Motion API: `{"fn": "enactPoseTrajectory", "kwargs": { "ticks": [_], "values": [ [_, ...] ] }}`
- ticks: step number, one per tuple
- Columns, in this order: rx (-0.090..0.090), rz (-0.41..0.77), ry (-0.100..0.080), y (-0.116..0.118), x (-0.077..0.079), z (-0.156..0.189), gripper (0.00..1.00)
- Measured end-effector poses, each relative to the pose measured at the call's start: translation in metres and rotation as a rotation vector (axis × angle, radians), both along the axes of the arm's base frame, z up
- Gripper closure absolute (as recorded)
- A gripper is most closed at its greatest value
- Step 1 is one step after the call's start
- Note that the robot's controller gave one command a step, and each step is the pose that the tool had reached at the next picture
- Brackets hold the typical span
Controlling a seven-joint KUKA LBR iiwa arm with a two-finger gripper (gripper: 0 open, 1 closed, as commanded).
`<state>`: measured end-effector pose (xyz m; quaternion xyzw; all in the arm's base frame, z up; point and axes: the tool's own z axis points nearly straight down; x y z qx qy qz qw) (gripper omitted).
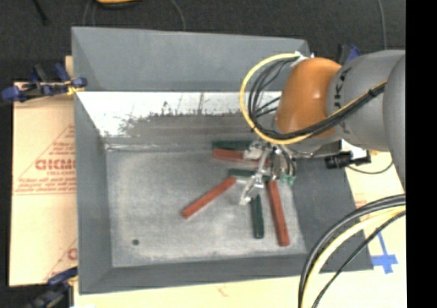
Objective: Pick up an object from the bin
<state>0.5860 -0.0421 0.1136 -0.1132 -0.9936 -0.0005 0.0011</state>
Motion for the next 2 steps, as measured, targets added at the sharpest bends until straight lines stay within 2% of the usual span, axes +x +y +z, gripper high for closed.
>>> {"fn": "enactPoseTrajectory", "kwargs": {
  "ticks": [1, 2],
  "values": [
    [-0.003, 0.126, -0.005, 0.0282, 0.0034, -0.0034, 0.00],
    [-0.002, 0.237, -0.007, 0.0347, 0.0019, -0.0102, 0.00]
  ]
}}
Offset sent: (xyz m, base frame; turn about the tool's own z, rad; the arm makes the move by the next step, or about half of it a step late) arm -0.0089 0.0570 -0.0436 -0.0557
